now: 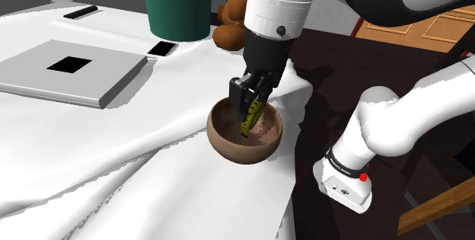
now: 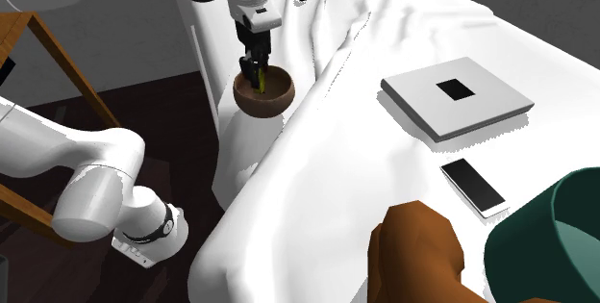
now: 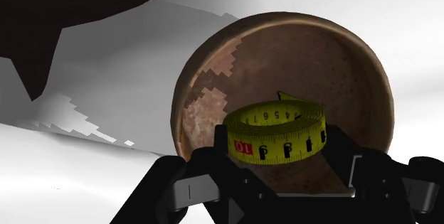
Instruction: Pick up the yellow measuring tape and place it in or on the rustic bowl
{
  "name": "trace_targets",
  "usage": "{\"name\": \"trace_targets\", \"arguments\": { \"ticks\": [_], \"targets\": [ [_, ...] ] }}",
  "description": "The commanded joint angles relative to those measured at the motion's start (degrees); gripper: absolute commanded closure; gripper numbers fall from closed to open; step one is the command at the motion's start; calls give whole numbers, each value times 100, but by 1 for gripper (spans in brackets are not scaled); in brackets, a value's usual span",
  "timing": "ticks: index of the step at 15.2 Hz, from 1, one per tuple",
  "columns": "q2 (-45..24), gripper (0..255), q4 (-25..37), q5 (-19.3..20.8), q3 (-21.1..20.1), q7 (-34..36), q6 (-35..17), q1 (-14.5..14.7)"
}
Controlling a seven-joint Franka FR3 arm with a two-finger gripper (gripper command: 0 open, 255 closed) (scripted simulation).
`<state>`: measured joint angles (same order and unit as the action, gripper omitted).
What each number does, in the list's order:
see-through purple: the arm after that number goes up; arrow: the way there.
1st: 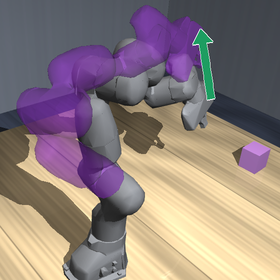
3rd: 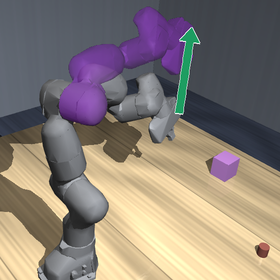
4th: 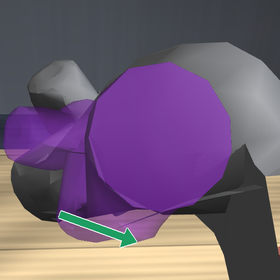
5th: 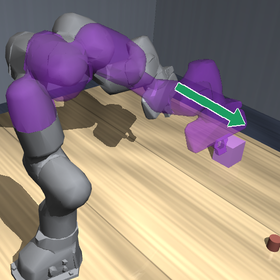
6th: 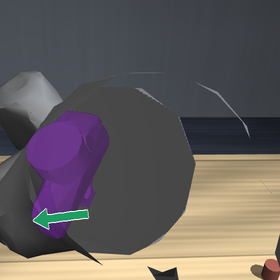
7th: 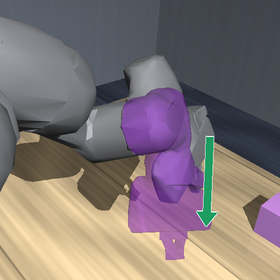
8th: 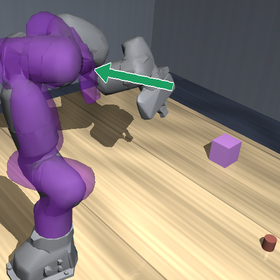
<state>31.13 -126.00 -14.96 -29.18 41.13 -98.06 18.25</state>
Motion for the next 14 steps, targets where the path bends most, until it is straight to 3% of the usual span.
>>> {"name": "trace_targets", "arguments": {
  "ticks": [1,5,6,11,14],
  "targets": [
    [5,255,-22,-4,-2,-3,-20,2],
    [5,255,-22,-4,-2,-3,-20,2],
    [5,0,-22,-4,-2,-3,-20,2],
    [5,0,-22,-4,-2,-3,-20,2],
    [-68,0,600,83,87,38,534,-44]
  ]
}}
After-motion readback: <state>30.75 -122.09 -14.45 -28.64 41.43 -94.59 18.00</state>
